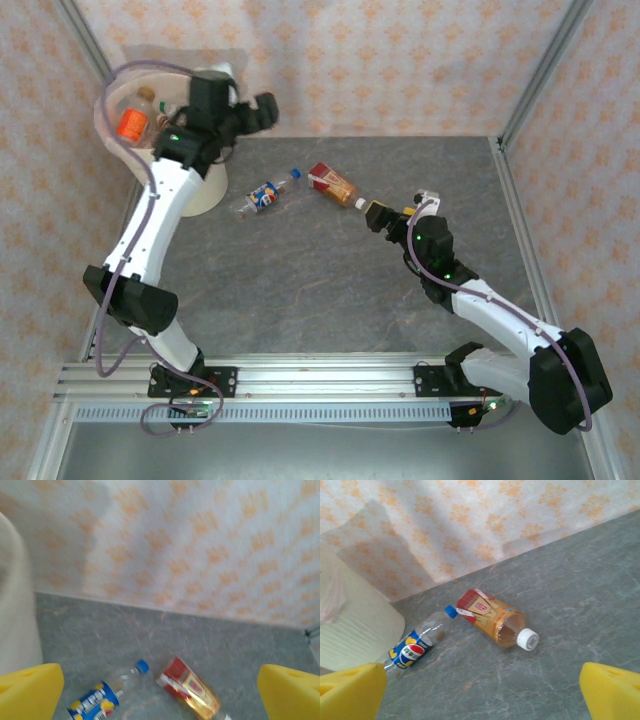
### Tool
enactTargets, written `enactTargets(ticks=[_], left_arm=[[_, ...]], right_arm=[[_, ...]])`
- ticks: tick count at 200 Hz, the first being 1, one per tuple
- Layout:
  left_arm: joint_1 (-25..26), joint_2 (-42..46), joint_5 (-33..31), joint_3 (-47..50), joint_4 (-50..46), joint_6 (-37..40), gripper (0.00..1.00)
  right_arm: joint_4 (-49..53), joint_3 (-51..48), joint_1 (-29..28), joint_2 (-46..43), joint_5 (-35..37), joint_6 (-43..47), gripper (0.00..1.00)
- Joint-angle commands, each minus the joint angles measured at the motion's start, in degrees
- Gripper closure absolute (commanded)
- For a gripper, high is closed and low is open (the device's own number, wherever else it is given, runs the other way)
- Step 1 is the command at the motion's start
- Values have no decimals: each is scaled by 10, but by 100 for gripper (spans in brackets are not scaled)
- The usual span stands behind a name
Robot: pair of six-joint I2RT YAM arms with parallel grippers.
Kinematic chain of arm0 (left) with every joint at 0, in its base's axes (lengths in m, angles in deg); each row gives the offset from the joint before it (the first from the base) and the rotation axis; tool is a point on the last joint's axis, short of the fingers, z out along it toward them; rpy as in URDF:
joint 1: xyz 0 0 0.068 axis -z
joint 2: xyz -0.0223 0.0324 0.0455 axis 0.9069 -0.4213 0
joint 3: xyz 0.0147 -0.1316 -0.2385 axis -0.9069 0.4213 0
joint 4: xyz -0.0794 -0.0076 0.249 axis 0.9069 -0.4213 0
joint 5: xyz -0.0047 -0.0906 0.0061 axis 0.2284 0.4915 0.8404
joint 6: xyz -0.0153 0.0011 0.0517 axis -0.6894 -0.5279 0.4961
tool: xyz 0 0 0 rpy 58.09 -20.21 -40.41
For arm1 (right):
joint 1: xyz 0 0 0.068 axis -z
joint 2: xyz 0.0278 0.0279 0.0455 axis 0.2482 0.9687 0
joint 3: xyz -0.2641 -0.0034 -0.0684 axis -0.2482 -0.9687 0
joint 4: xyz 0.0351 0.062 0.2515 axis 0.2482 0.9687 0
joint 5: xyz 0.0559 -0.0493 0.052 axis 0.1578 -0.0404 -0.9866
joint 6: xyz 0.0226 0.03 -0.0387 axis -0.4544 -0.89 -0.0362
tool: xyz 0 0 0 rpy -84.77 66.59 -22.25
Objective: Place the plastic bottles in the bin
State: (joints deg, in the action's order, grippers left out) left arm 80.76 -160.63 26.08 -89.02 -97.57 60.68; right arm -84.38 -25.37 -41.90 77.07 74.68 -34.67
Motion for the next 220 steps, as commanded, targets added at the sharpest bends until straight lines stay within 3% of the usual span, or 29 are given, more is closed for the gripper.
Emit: enactTargets(ticks=[1, 20, 40, 65, 97, 125, 171, 220], left_arm=[[44, 6, -116, 64, 59, -26, 0], [78, 14, -154, 109, 74, -45, 0], [97, 31, -154, 166, 86, -66, 0], [101, 61, -133, 241, 100, -96, 0], [101, 95, -151, 313, 96, -123, 0], [101, 112, -189, 337, 71, -124, 0], [100, 125, -227, 348, 57, -117, 0], [88, 131, -230, 369, 65, -118, 0]], right_arm=[[30, -3, 8, -7, 32, -8, 1], [50, 7, 19, 6, 11, 9, 1], [62, 24, 40, 35, -30, 26, 1], [122, 87, 56, 108, -94, 81, 1], [191, 175, 57, 204, -109, 149, 1], [260, 268, 60, 284, -139, 226, 1], [417, 434, 61, 424, -130, 329, 1], [525, 594, 53, 561, -142, 403, 0]])
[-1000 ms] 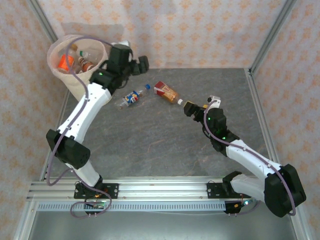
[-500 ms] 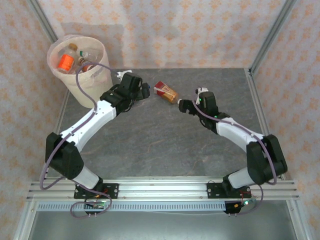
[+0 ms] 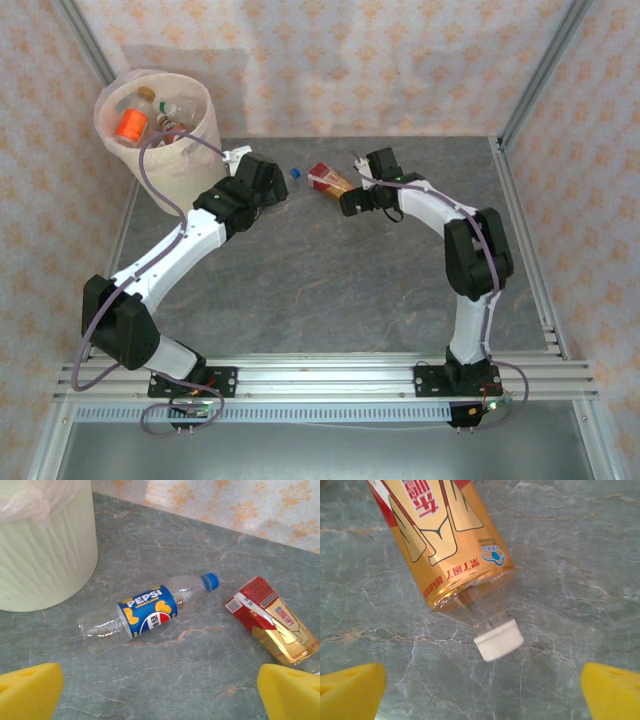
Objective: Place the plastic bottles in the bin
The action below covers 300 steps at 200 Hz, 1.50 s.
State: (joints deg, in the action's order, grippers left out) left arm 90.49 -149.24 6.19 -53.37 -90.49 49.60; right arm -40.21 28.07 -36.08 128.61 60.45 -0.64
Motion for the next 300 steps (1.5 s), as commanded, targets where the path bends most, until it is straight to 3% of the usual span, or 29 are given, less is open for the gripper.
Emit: enactTargets(ticks=[1, 68, 90, 104, 129, 165, 208, 259, 300], left_arm=[[-10, 17, -31, 13, -5, -7, 0], [-30, 13, -18, 26, 0, -15, 0], [-35, 11, -11, 27, 2, -15, 0], [-37, 10, 10, 32, 10, -7, 0], [-38, 18, 71, 54, 57, 6, 0], [-38, 23, 125, 69, 98, 28, 0], [-35, 20, 279, 107, 199, 32, 0], [-26, 16, 361, 135, 292, -8, 0], [14, -12, 388, 113, 296, -29, 0]], right_arm=[[85, 62, -5, 49, 1, 64, 0], [218, 334, -9, 240, 13, 108, 4], [260, 408, -12, 279, 6, 108, 13], [256, 409, -14, 272, 8, 105, 28], [196, 329, -14, 216, -15, 108, 43], [86, 170, -15, 103, -19, 74, 51], [-87, -71, -22, -69, -8, -44, 53], [-285, -319, -25, -263, -45, -218, 55], [-339, -423, -41, -349, -74, -260, 56]])
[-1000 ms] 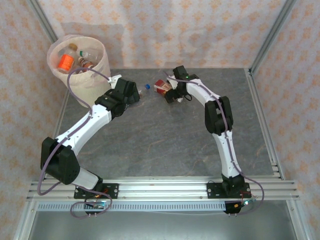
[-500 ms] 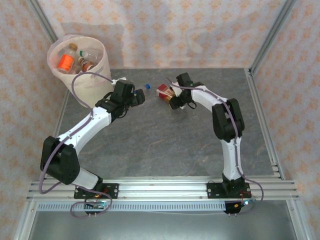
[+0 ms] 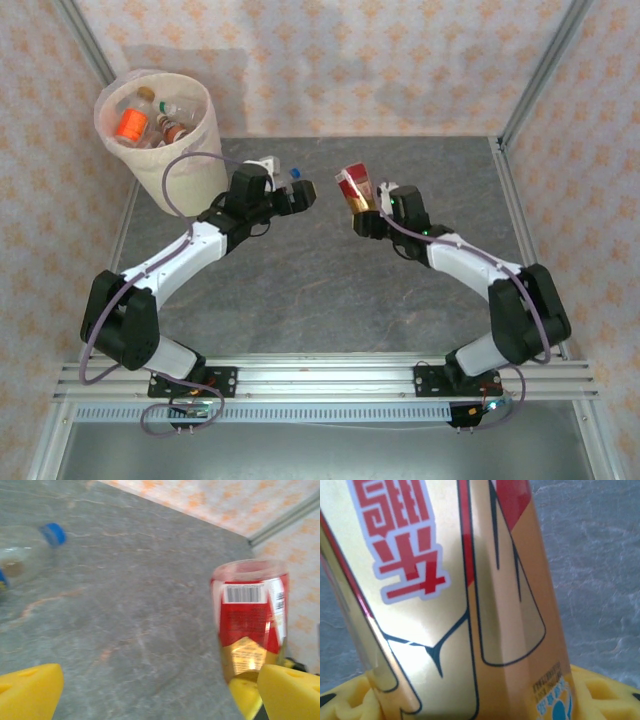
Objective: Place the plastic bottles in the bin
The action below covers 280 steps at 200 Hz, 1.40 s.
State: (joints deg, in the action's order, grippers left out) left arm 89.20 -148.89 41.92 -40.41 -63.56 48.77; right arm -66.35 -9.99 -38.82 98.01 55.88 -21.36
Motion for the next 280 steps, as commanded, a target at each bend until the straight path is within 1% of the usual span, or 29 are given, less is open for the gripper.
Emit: enactTargets(ticks=[1, 27, 50, 79, 96, 105, 124, 144, 154, 167, 179, 193, 219, 229, 240, 253, 280], left_arm=[[28, -16, 30, -17, 26, -22, 0], [53, -45, 17, -29, 35, -52, 0], [63, -75, 24, -43, 50, -75, 0], [68, -92, 61, -42, 118, -86, 0], [71, -104, 58, -49, 132, -83, 0], [72, -112, 67, -51, 146, -82, 0], [73, -125, 107, -43, 225, -96, 0], [73, -134, 94, -42, 242, -91, 0], [73, -138, 106, -31, 287, -96, 0], [72, -140, 139, -12, 367, -110, 0], [72, -136, 142, -5, 390, -109, 0], [72, -127, 127, 4, 386, -95, 0], [71, -122, 107, 7, 354, -83, 0], [70, -123, 87, -5, 300, -77, 0], [71, -126, 51, -23, 236, -68, 0], [71, -128, 19, -34, 191, -61, 0], [71, -134, 15, -57, 144, -46, 0]], right_arm=[[-78, -43, -15, -44, -29, -53, 56], [-108, -71, -29, -65, -47, -55, 56], [-126, -75, -34, -60, -47, -59, 56], [-125, -61, -36, -45, -61, -62, 56], [-130, -56, -37, -38, -76, -67, 56], [-131, -54, -38, -35, -86, -67, 56], [-130, -51, -40, -31, -94, -69, 56], [-135, -53, -40, -33, -101, -70, 55], [-137, -53, -41, -35, -101, -70, 55], [-125, -49, -40, -32, -86, -71, 55], [-109, -46, -40, -26, -63, -74, 55], [-107, -44, -40, -19, -53, -80, 56], [-110, -34, -40, -9, -81, -86, 55], [-125, -39, -40, -11, -96, -85, 55], [-153, -51, -41, -17, -110, -85, 55], [-184, -65, -40, -28, -123, -83, 54], [-201, -73, -41, -42, -161, -68, 53]])
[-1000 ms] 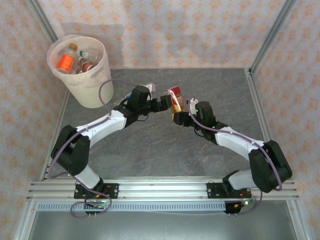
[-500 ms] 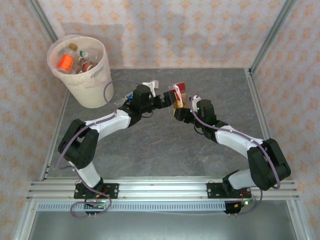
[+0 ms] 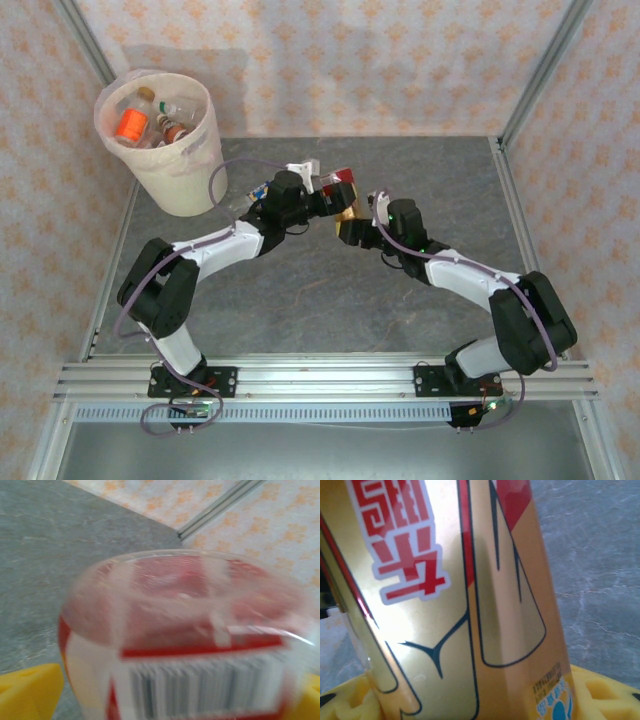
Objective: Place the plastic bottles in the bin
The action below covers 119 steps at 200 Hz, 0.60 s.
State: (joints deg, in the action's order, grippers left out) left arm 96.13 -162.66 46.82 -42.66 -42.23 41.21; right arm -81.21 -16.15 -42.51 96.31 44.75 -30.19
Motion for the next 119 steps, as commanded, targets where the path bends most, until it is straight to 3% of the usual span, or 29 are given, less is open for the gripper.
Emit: enactTargets(ticks=[1, 48, 73, 106, 119], left_arm=[[2, 4, -35, -35, -70, 30, 0], [1, 18, -37, -33, -68, 23, 15], [-5, 34, -27, -36, -64, 17, 27], [-39, 79, -18, -36, -72, 8, 39], [-58, 105, -26, -40, -101, 23, 42]], right_arm=[[-53, -12, -4, -25, -51, 20, 53], [-48, -12, -4, -31, -68, 32, 47], [-40, -16, -4, -50, -84, 47, 33], [-37, -32, -4, -106, -9, 60, 5], [-39, -40, -4, -131, 22, 65, 1]])
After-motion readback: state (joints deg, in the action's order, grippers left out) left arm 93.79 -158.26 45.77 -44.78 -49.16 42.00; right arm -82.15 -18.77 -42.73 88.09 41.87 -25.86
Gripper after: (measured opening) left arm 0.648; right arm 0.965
